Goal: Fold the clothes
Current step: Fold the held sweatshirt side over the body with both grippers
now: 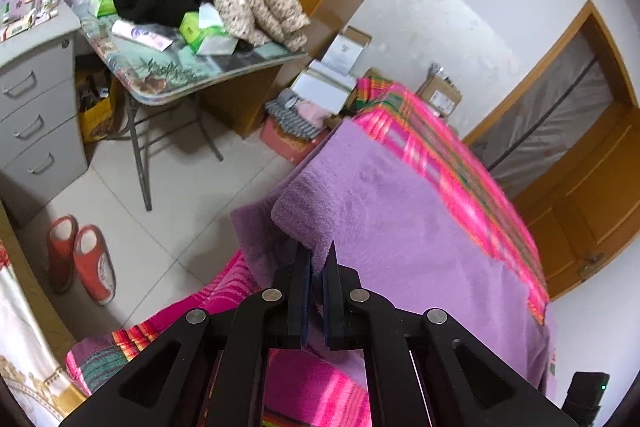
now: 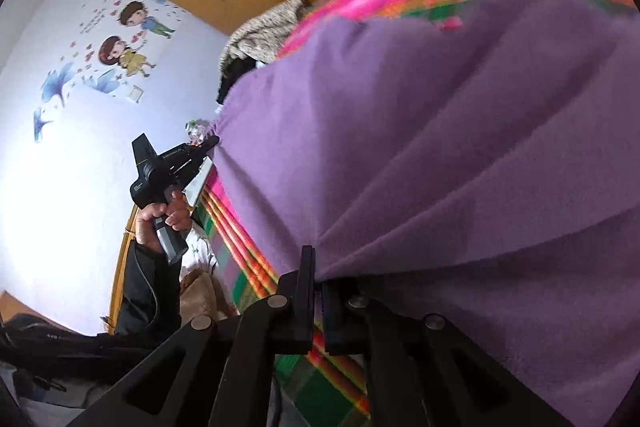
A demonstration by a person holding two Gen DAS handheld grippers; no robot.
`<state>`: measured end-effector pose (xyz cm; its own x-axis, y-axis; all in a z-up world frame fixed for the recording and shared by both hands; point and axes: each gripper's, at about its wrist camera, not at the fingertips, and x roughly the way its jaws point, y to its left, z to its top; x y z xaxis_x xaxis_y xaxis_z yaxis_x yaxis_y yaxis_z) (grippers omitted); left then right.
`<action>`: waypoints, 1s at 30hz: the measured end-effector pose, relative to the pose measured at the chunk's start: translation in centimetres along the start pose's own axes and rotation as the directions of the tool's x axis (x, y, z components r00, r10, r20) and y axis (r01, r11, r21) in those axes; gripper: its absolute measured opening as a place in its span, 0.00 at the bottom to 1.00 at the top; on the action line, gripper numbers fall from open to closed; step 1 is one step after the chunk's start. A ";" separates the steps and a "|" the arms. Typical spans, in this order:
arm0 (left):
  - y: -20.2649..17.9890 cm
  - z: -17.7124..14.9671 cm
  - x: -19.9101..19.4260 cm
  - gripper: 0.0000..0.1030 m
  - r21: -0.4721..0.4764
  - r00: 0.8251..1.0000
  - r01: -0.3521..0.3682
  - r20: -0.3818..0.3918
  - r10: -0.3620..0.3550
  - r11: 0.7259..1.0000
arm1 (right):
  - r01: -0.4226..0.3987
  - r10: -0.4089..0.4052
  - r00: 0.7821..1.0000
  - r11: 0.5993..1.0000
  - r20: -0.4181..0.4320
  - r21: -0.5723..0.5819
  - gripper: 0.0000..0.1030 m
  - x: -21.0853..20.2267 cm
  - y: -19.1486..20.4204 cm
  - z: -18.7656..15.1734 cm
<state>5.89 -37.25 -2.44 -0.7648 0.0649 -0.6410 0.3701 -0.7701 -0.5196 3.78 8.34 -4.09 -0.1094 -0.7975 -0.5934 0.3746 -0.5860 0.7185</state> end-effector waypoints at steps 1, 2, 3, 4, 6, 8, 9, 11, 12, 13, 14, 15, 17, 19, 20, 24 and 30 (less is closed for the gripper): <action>0.2 -0.1 0.2 0.05 -0.005 1.000 -0.001 -0.005 0.001 1.000 | -0.019 0.019 1.000 1.000 0.006 0.019 0.03 -0.1 -0.2 -0.1; 0.3 -0.3 0.4 0.05 -0.010 1.000 -0.003 -0.010 0.003 1.000 | -0.030 0.029 0.999 0.999 0.012 0.035 0.03 -0.4 -0.5 -0.2; 0.5 -0.4 0.6 0.05 -0.016 1.000 -0.005 -0.015 0.004 1.000 | -0.033 0.033 0.999 0.998 0.012 0.044 0.03 -0.5 -0.6 -0.1; 0.5 -0.5 0.6 0.05 -0.016 1.000 -0.006 -0.016 0.005 1.000 | -0.038 0.038 0.999 0.998 0.013 0.053 0.03 -0.7 -0.7 -0.1; 0.4 -0.5 0.6 0.06 -0.018 1.000 -0.008 -0.017 0.008 1.000 | -0.041 0.040 0.999 0.997 0.018 0.062 0.03 -0.6 -0.7 -0.1; 0.4 -0.5 0.6 0.06 -0.019 1.000 -0.010 -0.017 0.010 1.000 | -0.040 0.039 0.999 0.998 0.027 0.054 0.04 -0.7 -0.5 0.0; 0.3 -0.5 0.6 0.06 -0.017 1.000 -0.013 -0.016 0.013 1.000 | -0.038 0.037 0.999 0.998 0.034 0.042 0.04 -0.7 -0.2 0.0; 0.0 -0.6 0.4 0.05 -0.009 1.000 -0.021 -0.010 0.021 1.000 | -0.034 0.033 0.998 0.999 0.047 0.019 0.03 -0.8 0.2 0.1; -0.1 -0.5 0.2 0.05 -0.004 1.000 -0.023 -0.002 0.023 1.000 | -0.031 0.031 0.998 0.999 0.054 0.007 0.03 -0.9 0.4 0.1; -0.2 -0.4 -0.1 0.05 -0.002 1.000 -0.019 0.006 0.019 1.000 | -0.029 0.029 0.998 1.000 0.061 -0.005 0.03 -0.9 0.6 0.1; -0.2 -0.4 -0.2 0.05 0.000 1.000 -0.019 0.008 0.019 1.000 | -0.026 0.027 0.997 1.000 0.068 -0.017 0.03 -1.0 0.9 0.2; -0.1 -0.3 -0.3 0.05 0.002 1.000 -0.019 0.011 0.019 1.000 | -0.027 0.029 0.997 0.999 0.067 -0.026 0.03 -1.0 0.9 0.2; -0.1 -0.2 -0.4 0.05 0.007 1.000 -0.019 0.015 0.019 1.000 | -0.023 0.025 0.998 0.999 0.053 -0.031 0.03 -0.8 0.6 0.2; 0.3 -0.2 -0.1 0.05 0.001 1.000 -0.026 0.005 0.026 1.000 | -0.015 0.015 1.000 1.000 0.003 -0.009 0.03 0.1 -0.3 0.1; 0.6 -0.3 0.3 0.05 -0.009 1.000 -0.029 -0.007 0.029 1.000 | -0.020 0.020 1.000 1.000 -0.005 -0.007 0.03 0.2 -0.5 0.0; 0.6 -0.5 0.1 0.06 -0.012 1.000 -0.019 -0.008 0.019 1.000 | -0.026 0.025 1.000 0.999 -0.013 -0.038 0.08 -0.8 -0.2 0.3; 0.6 -0.7 -1.7 0.09 -0.003 1.000 -0.024 0.008 0.024 1.000 | -0.046 0.042 0.999 0.989 -0.030 -0.139 0.09 -3.8 0.9 0.0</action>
